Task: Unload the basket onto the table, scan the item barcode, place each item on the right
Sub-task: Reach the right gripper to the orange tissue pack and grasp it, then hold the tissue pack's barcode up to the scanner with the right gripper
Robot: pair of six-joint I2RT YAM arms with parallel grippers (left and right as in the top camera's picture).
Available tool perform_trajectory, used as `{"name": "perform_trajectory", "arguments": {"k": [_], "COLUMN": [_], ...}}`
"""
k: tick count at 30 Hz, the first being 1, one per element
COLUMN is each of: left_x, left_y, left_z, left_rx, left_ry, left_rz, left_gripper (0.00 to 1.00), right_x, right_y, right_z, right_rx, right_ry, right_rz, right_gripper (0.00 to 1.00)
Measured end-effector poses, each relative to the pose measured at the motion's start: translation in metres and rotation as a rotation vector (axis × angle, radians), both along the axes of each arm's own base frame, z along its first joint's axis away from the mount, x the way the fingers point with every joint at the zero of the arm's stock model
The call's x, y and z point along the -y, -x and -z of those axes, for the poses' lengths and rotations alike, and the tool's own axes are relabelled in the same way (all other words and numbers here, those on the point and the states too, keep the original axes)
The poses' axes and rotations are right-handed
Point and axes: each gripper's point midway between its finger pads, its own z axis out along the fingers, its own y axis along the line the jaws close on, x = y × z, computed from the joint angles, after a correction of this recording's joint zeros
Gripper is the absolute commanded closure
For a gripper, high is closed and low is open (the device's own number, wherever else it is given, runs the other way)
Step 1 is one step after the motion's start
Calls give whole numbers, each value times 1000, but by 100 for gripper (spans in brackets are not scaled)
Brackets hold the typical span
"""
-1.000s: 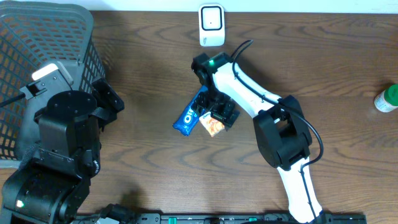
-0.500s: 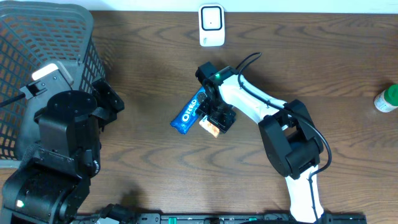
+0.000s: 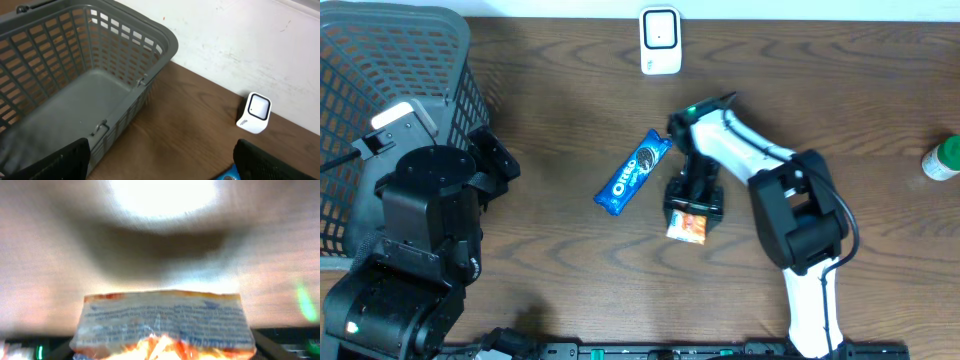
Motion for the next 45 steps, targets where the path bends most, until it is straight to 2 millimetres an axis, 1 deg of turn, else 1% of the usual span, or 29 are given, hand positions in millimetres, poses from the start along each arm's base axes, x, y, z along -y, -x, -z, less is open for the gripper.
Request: {"name": "perform_trajectory", "arguments": {"k": [5, 10, 12, 13, 14, 16, 18, 21, 23, 24, 25, 26, 27, 28, 29, 30, 32, 34, 35, 38, 39, 41, 42, 43, 45], "left_x": [0, 0, 0, 0, 0, 0, 0, 0, 0, 0, 0, 0, 0, 0, 0, 0, 0, 0, 0, 0, 0, 0, 0, 0, 0], "left_y": [0, 0, 0, 0, 0, 0, 0, 0, 0, 0, 0, 0, 0, 0, 0, 0, 0, 0, 0, 0, 0, 0, 0, 0, 0], "left_z": [0, 0, 0, 0, 0, 0, 0, 0, 0, 0, 0, 0, 0, 0, 0, 0, 0, 0, 0, 0, 0, 0, 0, 0, 0], "left_rx": [0, 0, 0, 0, 0, 0, 0, 0, 0, 0, 0, 0, 0, 0, 0, 0, 0, 0, 0, 0, 0, 0, 0, 0, 0], "left_ry": [0, 0, 0, 0, 0, 0, 0, 0, 0, 0, 0, 0, 0, 0, 0, 0, 0, 0, 0, 0, 0, 0, 0, 0, 0], "left_rz": [0, 0, 0, 0, 0, 0, 0, 0, 0, 0, 0, 0, 0, 0, 0, 0, 0, 0, 0, 0, 0, 0, 0, 0, 0], "left_gripper": [9, 9, 9, 9, 9, 8, 8, 8, 9, 9, 9, 9, 9, 9, 9, 8, 8, 9, 9, 9, 9, 9, 9, 8, 9], "right_x": [13, 19, 18, 18, 17, 15, 11, 4, -1, -4, -5, -8, -10, -13, -14, -16, -16, -18, -18, -20, -20, -22, -24, -27, -35], "right_y": [8, 2, -6, -12, -17, -31, -46, -75, -105, -118, -129, -147, -156, -180, -193, -212, -236, -268, -287, -321, -329, -348, -352, -360, -370], "right_z": [-22, -27, -24, -22, -21, -24, -32, -53, -69, -74, -79, -85, -87, -93, -95, -99, -106, -117, -127, -149, -156, -173, -176, -183, -185], "right_rx": [-112, -112, -69, -39, -11, 50, 103, 222, 355, 413, 463, 545, 586, 696, 754, 838, 947, 1092, 1180, 1361, 1403, 1521, 1545, 1595, 1658], "right_ry": [-141, -228, -268, -286, -298, -316, -331, -348, -356, -361, -363, -365, -366, -361, -355, -345, -320, -295, -273, -234, -225, -207, -203, -196, -196], "right_rz": [16, 10, -14, -27, -42, -72, -91, -124, -157, -169, -180, -195, -204, -220, -229, -239, -249, -255, -256, -258, -260, -266, -270, -271, -277], "right_gripper": [33, 32, 33, 37, 38, 43, 43, 39, 38, 37, 37, 39, 40, 40, 39, 40, 40, 40, 40, 39, 38, 41, 41, 41, 40]}}
